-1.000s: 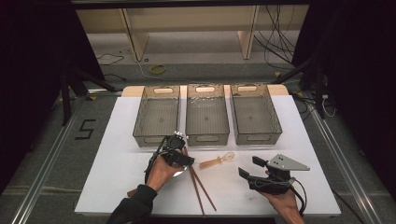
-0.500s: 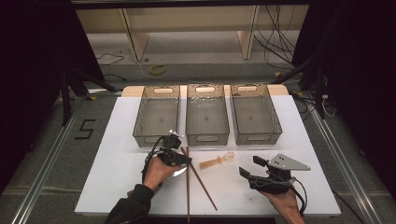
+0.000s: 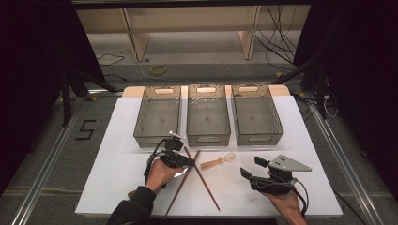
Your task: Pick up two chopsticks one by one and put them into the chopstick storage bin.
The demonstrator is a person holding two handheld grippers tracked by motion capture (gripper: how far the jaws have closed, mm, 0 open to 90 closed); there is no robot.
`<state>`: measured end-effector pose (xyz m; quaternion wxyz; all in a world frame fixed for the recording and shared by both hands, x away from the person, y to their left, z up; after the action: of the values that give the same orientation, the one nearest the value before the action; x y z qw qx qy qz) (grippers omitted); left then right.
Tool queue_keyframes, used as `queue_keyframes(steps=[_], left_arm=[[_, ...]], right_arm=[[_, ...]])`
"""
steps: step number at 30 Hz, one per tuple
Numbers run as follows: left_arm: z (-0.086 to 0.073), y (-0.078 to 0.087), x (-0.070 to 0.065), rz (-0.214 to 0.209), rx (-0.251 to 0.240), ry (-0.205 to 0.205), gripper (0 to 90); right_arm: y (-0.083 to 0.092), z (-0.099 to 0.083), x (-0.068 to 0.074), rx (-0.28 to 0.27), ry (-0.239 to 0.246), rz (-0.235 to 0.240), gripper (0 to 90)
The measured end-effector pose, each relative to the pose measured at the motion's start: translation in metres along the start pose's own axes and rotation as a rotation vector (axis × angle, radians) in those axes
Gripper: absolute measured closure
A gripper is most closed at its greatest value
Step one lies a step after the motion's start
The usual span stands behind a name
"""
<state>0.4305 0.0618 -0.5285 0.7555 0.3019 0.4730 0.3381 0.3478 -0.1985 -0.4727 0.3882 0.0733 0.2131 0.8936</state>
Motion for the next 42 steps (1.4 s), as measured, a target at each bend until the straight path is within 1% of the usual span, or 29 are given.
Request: queue_keyframes(steps=[3,5,7,8,9,11,12,14,16,18,19,22,24,26,27,28,30,32,33,34,36,37,40,41,42], left_arm=[[0.000,0.001,-0.001,0.006,-0.013,-0.008,81.3],[0.000,0.001,-0.001,0.003,-0.008,-0.014,81.5],[-0.001,0.001,-0.002,0.001,-0.003,-0.031,81.9],[-0.001,0.001,-0.003,-0.002,0.000,-0.031,82.0],[-0.001,0.001,-0.004,-0.003,-0.007,-0.036,82.1],[-0.001,0.001,-0.006,-0.005,0.000,-0.048,82.3],[-0.001,0.001,-0.007,-0.004,-0.008,-0.053,82.4],[0.000,0.002,-0.008,-0.014,-0.005,-0.063,82.5],[0.000,0.003,-0.011,-0.024,-0.015,-0.069,82.5],[0.000,0.004,-0.014,-0.022,-0.010,-0.094,82.6],[0.001,0.004,-0.015,-0.025,-0.010,-0.098,82.7],[0.003,0.007,-0.019,-0.042,-0.021,-0.102,82.9],[0.004,0.010,-0.023,-0.066,-0.025,-0.101,82.9],[0.005,0.014,-0.025,-0.070,-0.044,-0.106,82.9],[0.006,0.016,-0.026,-0.080,-0.045,-0.106,83.0],[0.007,0.019,-0.028,-0.086,-0.061,-0.101,83.0],[0.009,0.025,-0.031,-0.093,-0.072,-0.118,83.0],[0.013,0.031,-0.033,-0.105,-0.083,-0.122,83.0],[0.015,0.034,-0.033,-0.109,-0.100,-0.119,83.0],[0.017,0.037,-0.034,-0.115,-0.097,-0.121,83.0],[0.021,0.043,-0.034,-0.117,-0.116,-0.117,83.0],[0.024,0.046,-0.033,-0.120,-0.117,-0.128,83.0],[0.033,0.060,-0.034,-0.116,-0.149,-0.136,83.0],[0.037,0.064,-0.034,-0.117,-0.166,-0.130,83.0],[0.040,0.069,-0.033,-0.114,-0.176,-0.137,83.0]], right_arm=[[0.000,0.000,0.000,0.001,0.001,-0.002,29.7],[0.001,0.001,0.000,-0.005,0.005,-0.012,30.0],[0.001,0.001,-0.001,-0.011,-0.007,-0.010,30.0],[0.002,0.001,-0.002,-0.011,-0.009,-0.008,30.0],[0.002,0.001,-0.002,-0.013,-0.011,-0.007,30.0],[0.002,0.001,-0.001,-0.016,-0.004,-0.007,30.1],[0.001,0.001,0.000,-0.013,-0.005,-0.004,30.1],[0.001,0.001,-0.001,-0.014,-0.005,-0.004,30.1],[0.001,0.001,-0.001,-0.015,-0.010,-0.003,30.1],[0.001,0.001,-0.001,-0.017,-0.013,-0.002,30.1],[0.001,0.001,-0.001,-0.015,-0.013,-0.002,30.2],[0.001,0.001,-0.001,-0.016,-0.010,-0.003,30.2],[0.002,0.001,-0.002,-0.020,-0.015,-0.005,30.2],[0.002,0.001,-0.003,-0.021,-0.016,-0.005,30.2],[0.002,0.001,-0.002,-0.021,-0.018,-0.005,30.2],[0.002,0.001,-0.002,-0.022,-0.018,-0.003,30.2],[0.002,0.002,-0.002,-0.024,-0.017,-0.002,30.2],[0.002,0.001,-0.002,-0.024,-0.018,-0.002,30.2],[0.002,0.001,-0.003,-0.024,-0.023,-0.001,30.2],[0.002,0.001,-0.003,-0.024,-0.023,-0.002,30.2],[0.002,0.001,-0.003,-0.023,-0.024,-0.001,30.2],[0.002,0.001,-0.003,-0.024,-0.024,-0.001,30.2],[0.002,0.001,-0.003,-0.025,-0.025,0.001,30.2],[0.002,0.001,-0.003,-0.023,-0.025,0.001,30.2],[0.002,0.001,-0.003,-0.023,-0.025,0.001,30.2]])
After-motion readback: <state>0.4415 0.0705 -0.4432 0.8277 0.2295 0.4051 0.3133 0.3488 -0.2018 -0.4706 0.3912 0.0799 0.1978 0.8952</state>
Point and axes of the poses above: each handheld gripper's, and its own axes: y roughly backward along the jaws, z roughly out of its top, x roughly to its left, the point moved 6 cm from there along -y, roughly forward along the jaws, and after that the axes turned 10 degrees about y, right-handed, at the moved point
